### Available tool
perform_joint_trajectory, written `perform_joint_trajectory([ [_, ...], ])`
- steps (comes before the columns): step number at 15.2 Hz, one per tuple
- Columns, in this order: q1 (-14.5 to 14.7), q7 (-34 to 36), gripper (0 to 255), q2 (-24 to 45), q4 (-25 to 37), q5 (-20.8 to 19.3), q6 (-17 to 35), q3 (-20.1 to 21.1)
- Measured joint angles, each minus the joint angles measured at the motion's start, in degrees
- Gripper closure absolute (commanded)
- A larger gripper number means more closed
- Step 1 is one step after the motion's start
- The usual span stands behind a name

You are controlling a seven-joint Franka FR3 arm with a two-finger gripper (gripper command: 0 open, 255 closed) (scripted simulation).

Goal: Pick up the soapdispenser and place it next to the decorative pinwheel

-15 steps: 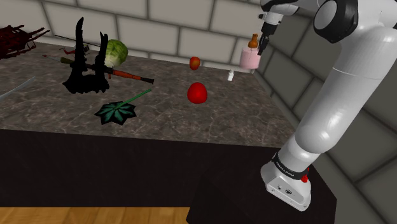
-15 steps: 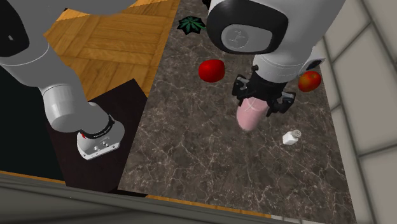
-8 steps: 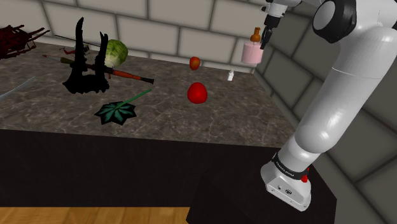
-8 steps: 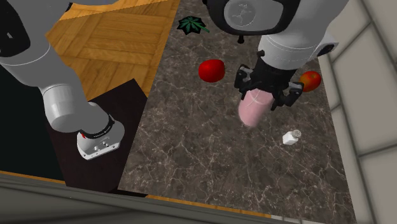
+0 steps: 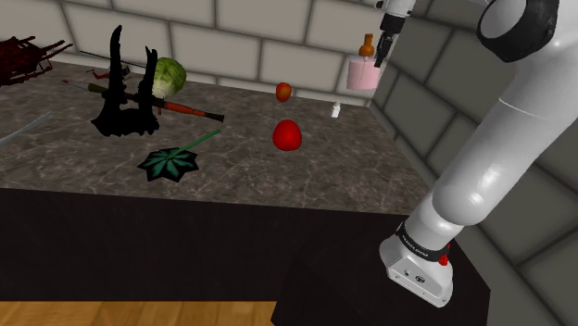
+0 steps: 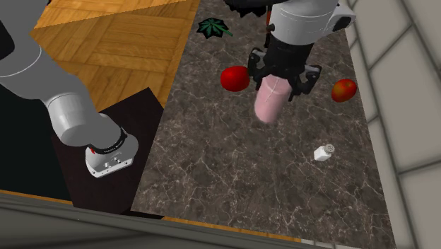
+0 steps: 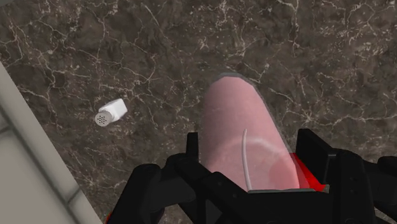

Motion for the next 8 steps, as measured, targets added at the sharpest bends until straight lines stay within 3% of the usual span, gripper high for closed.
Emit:
perform_joint_trajectory([
  [8, 5.65, 13.44, 255, -9.53, -9.36, -5.14, 0.77, 7.12],
])
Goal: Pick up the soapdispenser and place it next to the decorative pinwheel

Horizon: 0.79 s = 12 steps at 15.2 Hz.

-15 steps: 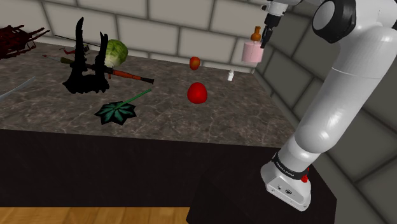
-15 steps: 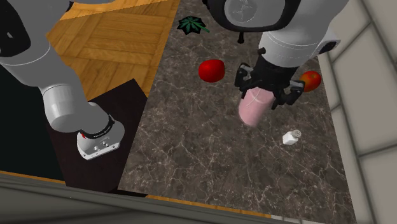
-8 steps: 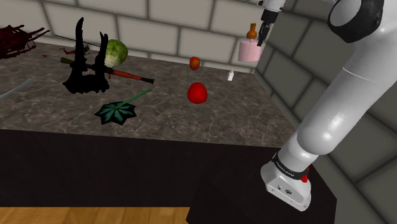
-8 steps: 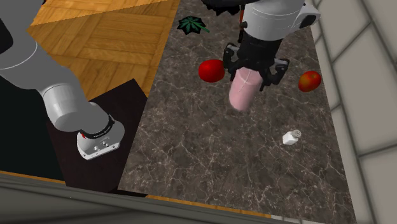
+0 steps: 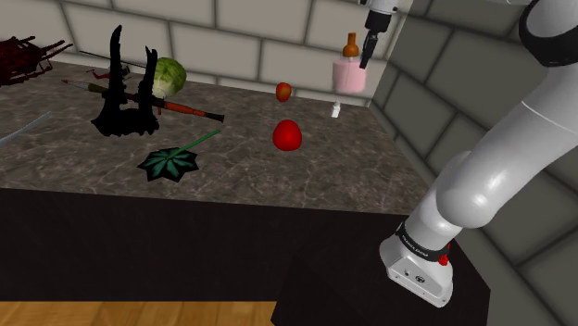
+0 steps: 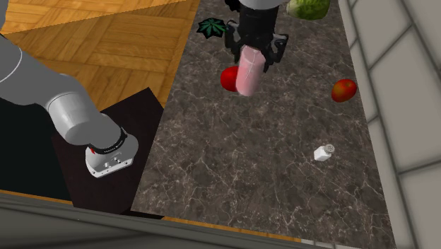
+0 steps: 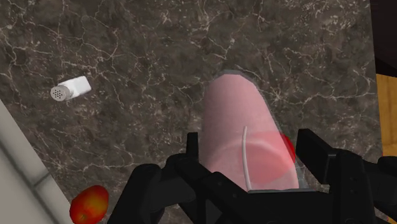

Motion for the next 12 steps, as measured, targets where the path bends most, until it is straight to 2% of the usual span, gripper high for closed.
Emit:
perform_joint_trajectory([
  [3, 1.61, 4.99, 255, -3.17, -3.36, -1.11, 0.18, 3.08],
  [12, 6.43, 18.55, 255, -6.3, -7.11, -0.71, -0.07, 11.78],
])
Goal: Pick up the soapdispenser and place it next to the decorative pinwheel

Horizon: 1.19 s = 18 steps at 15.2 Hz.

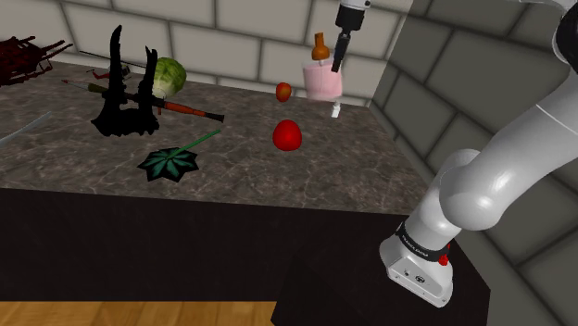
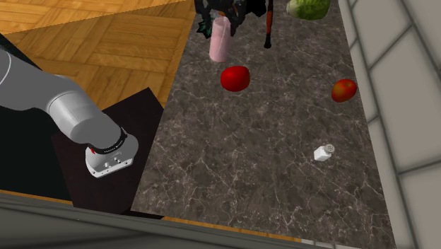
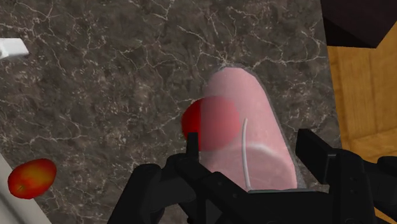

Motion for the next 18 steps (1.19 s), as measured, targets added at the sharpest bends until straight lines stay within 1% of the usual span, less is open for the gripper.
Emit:
perform_joint_trajectory([
  [1, 0.56, 1.68, 255, -0.62, -0.91, 0.04, 0.17, 1.09],
  [5, 2.6, 6.94, 255, -0.31, -0.57, 0.87, -0.23, 4.51],
  [11, 5.8, 14.79, 255, 1.93, 1.28, 2.28, -0.36, 9.47],
  [12, 6.4, 16.17, 255, 2.55, 2.66, 2.51, -1.18, 10.36],
  [18, 9.54, 23.47, 255, 7.44, 7.29, 3.51, -1.27, 14.72],
])
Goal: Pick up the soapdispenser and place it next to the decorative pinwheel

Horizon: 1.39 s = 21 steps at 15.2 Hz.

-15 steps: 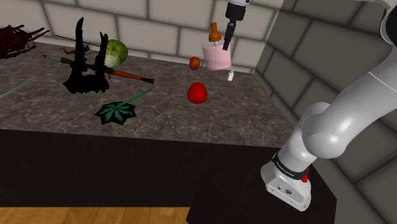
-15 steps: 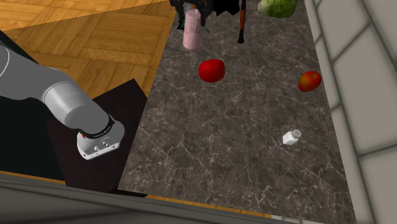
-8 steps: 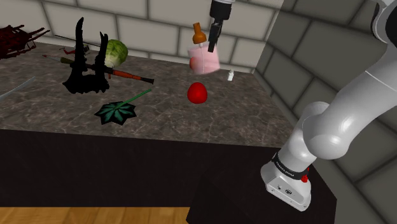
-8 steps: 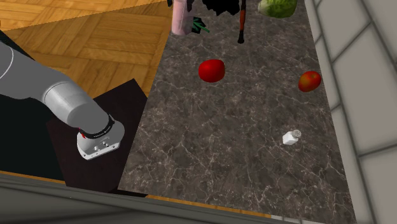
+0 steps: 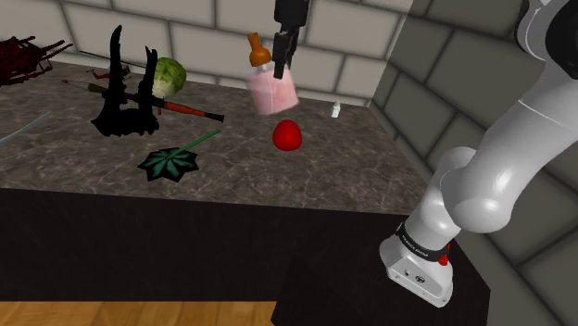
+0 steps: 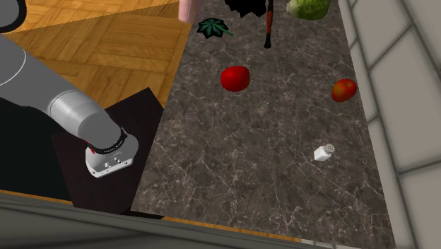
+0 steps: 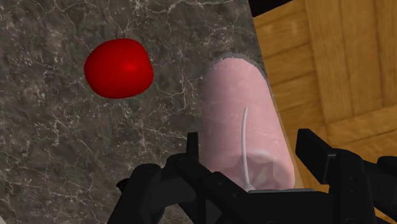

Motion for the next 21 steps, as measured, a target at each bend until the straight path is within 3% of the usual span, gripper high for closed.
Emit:
perform_joint_trajectory([
  [9, 5.18, 10.95, 255, 9.8, 12.19, 0.01, -2.83, 5.89],
  [21, 5.75, 12.49, 255, 10.13, 3.78, -0.06, 5.83, 6.42],
])
